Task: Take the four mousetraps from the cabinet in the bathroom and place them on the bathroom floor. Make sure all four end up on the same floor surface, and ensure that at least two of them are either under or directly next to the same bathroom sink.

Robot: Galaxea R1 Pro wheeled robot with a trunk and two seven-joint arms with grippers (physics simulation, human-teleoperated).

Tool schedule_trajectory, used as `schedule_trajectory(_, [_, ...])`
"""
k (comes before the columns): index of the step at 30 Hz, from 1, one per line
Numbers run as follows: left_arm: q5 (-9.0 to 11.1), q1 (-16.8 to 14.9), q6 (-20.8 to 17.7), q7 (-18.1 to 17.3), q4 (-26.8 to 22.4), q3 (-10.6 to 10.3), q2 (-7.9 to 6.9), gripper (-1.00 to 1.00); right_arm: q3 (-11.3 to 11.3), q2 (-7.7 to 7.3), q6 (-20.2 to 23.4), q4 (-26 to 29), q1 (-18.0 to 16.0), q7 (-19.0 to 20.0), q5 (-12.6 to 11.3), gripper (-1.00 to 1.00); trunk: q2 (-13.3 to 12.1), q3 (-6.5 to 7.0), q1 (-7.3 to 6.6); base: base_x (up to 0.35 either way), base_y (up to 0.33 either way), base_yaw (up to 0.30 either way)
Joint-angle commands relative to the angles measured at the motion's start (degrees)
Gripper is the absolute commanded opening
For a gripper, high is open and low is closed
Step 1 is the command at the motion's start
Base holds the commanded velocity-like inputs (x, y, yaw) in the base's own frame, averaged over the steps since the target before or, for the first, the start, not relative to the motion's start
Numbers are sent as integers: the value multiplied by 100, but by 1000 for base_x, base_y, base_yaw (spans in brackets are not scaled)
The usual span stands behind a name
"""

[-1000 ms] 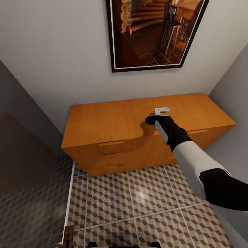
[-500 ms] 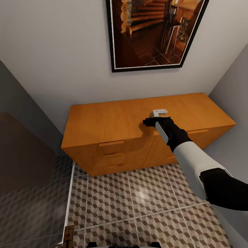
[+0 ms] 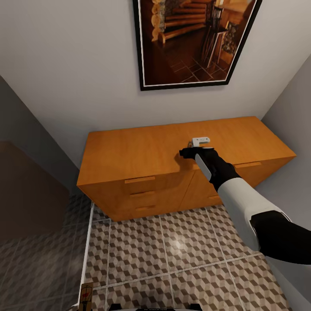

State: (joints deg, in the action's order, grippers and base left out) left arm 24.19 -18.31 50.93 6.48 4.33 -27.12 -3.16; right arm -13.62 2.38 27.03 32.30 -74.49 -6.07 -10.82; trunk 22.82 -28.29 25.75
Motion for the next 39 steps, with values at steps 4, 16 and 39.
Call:
schedule_trajectory(4, [-29, -6, 22, 72, 15, -48, 7, -100, -35, -8, 15, 5, -4, -52, -61, 100, 9, -8, 3, 0, 0, 0])
schedule_trajectory(16, [-29, -6, 22, 72, 15, -48, 8, -100, -35, -11, 12, 5, -4, -52, -61, 100, 9, -8, 3, 0, 0, 0])
schedule_trajectory(39, [-29, -6, 22, 72, 15, -48, 8, -100, -35, -18, 12, 5, -4, -52, -60, 100, 9, -8, 3, 0, -15, 0])
